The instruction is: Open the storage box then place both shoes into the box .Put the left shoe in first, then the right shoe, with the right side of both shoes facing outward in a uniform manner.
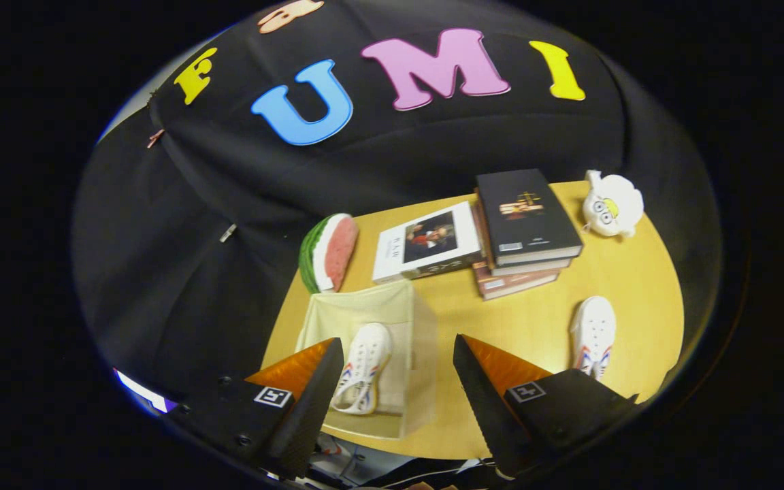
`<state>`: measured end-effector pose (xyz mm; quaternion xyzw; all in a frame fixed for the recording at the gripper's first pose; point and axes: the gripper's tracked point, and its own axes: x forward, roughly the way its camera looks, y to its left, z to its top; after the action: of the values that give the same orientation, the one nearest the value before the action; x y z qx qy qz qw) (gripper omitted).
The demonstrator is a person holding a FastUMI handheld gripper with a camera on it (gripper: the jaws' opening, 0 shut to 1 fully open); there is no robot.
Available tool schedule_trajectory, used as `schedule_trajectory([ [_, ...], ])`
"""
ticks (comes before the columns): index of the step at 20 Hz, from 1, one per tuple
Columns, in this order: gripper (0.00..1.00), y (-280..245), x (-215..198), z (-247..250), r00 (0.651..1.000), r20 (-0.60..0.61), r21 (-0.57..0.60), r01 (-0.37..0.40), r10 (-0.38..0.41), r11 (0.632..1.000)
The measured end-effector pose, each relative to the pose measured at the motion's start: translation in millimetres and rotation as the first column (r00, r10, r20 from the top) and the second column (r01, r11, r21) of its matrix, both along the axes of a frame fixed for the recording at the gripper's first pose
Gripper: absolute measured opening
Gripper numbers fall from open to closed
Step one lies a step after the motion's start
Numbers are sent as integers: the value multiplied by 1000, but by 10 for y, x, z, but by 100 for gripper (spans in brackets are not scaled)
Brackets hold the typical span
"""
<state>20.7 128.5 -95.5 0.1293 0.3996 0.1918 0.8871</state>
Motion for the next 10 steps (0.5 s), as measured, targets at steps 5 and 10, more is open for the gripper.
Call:
schedule_trajectory([
  [5, 99, -923, 122, -202, 995, -33, -37, 95, -96, 995],
  [10, 99, -1724, 201, -660, 978, -89, -91, 179, -187, 980],
])
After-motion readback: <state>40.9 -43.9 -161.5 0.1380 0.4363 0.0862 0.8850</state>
